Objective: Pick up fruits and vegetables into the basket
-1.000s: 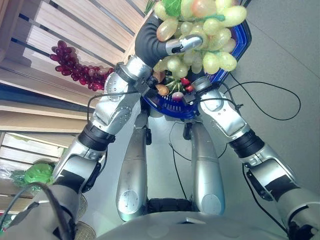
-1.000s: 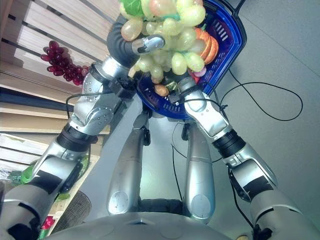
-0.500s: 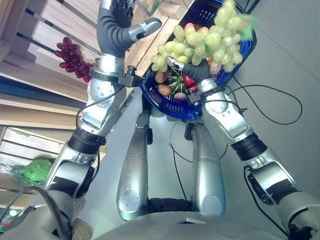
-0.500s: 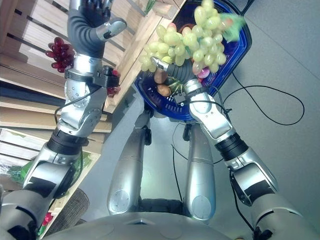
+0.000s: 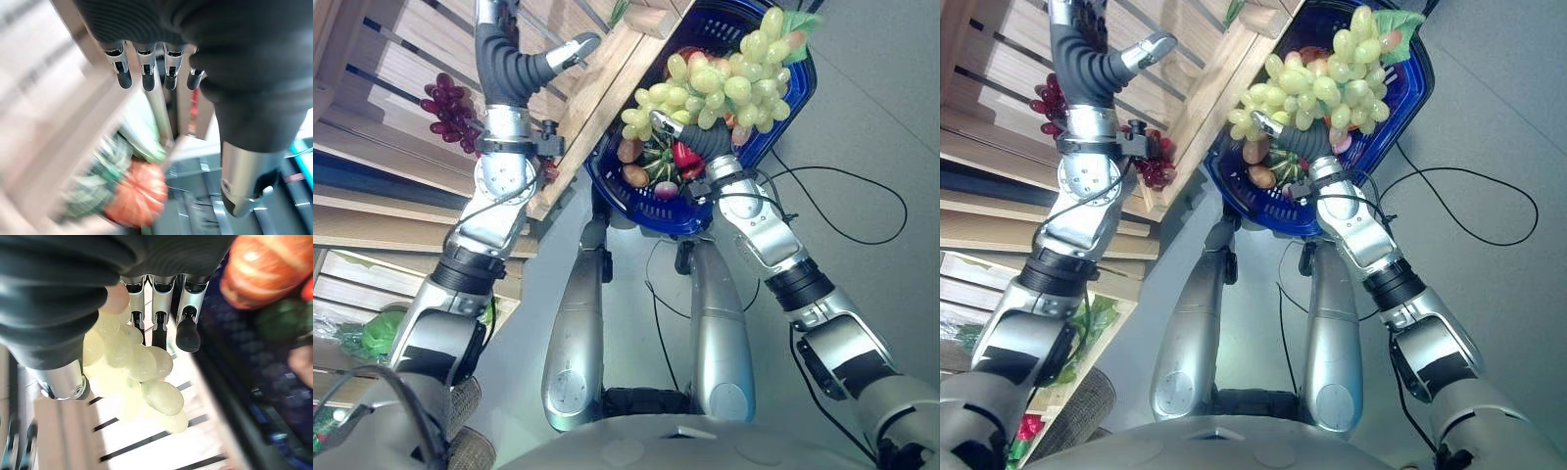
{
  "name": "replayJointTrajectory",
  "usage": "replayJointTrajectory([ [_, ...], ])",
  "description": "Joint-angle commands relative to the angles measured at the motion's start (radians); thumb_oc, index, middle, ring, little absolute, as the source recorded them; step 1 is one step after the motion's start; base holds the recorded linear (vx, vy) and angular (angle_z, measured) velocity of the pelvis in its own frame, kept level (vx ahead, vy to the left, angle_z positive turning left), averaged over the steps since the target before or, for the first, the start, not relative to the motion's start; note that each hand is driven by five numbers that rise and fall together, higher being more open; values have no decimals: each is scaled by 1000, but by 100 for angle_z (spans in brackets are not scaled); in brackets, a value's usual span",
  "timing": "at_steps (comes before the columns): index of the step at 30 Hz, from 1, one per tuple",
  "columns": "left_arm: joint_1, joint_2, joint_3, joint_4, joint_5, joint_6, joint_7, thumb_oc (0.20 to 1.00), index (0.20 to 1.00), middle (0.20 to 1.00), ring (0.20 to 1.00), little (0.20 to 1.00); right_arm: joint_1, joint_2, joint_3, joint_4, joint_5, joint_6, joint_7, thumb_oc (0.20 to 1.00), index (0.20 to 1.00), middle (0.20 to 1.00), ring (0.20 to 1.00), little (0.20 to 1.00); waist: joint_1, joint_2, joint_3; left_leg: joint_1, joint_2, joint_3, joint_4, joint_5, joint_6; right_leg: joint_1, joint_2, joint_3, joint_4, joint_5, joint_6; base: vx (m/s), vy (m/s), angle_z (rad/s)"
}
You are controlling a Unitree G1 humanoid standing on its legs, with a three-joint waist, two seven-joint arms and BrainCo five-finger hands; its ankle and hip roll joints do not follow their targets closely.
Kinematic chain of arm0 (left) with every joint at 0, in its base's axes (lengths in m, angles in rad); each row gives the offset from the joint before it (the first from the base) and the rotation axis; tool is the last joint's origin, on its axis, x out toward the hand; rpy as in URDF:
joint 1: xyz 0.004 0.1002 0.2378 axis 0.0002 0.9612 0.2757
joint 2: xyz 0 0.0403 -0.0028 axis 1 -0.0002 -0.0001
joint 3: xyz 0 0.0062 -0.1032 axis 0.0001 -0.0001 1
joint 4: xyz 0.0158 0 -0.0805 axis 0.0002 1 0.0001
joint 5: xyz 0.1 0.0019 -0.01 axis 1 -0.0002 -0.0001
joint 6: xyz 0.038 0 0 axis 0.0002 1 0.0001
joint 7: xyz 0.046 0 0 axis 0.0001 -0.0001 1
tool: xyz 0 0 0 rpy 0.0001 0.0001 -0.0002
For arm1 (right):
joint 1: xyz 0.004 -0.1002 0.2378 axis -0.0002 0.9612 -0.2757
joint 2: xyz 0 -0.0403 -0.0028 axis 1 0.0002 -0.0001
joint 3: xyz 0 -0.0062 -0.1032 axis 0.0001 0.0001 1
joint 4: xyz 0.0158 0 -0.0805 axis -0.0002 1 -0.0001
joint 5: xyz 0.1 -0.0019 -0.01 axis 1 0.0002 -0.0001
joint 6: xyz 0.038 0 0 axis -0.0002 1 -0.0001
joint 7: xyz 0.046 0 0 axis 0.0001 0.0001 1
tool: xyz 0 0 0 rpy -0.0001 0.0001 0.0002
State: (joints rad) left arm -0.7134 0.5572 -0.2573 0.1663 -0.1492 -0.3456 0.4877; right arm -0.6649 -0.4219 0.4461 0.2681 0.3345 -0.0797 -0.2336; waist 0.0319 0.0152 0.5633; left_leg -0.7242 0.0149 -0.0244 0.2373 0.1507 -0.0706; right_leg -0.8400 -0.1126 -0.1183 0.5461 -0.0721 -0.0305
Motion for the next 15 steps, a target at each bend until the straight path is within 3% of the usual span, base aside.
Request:
replayJointTrajectory([
  [1,-45,20,48,52,74,-21,81,1000,1000,1000,1000,1000,-21,-25,-1,-10,37,7,-3,200,200,200,200,200,-12,36,-43,-17,-35,15,119,-111,21,81,-1,-22,-128,54,82,2,42,0],
  [7,-127,82,-5,258,108,-18,130,1000,1000,1000,1000,1000,-109,-80,30,194,140,61,10,200,200,200,200,200,-10,45,-43,-18,-27,23,118,-107,12,77,-2,-22,-122,51,79,1,12,1],
  [12,-216,117,-71,429,140,18,149,1000,1000,1000,1000,1000,-224,-106,90,390,108,161,3,200,200,200,200,200,-5,58,-43,-21,-25,27,119,-104,9,64,1,-19,-111,48,74,-1,7,0],
  [15,-259,126,-107,499,167,41,134,1000,1000,1000,1000,1000,-284,-102,106,518,37,182,26,200,200,200,200,200,0,68,-43,-23,-25,28,123,-104,9,58,1,-18,-106,47,72,0,0,0],
])
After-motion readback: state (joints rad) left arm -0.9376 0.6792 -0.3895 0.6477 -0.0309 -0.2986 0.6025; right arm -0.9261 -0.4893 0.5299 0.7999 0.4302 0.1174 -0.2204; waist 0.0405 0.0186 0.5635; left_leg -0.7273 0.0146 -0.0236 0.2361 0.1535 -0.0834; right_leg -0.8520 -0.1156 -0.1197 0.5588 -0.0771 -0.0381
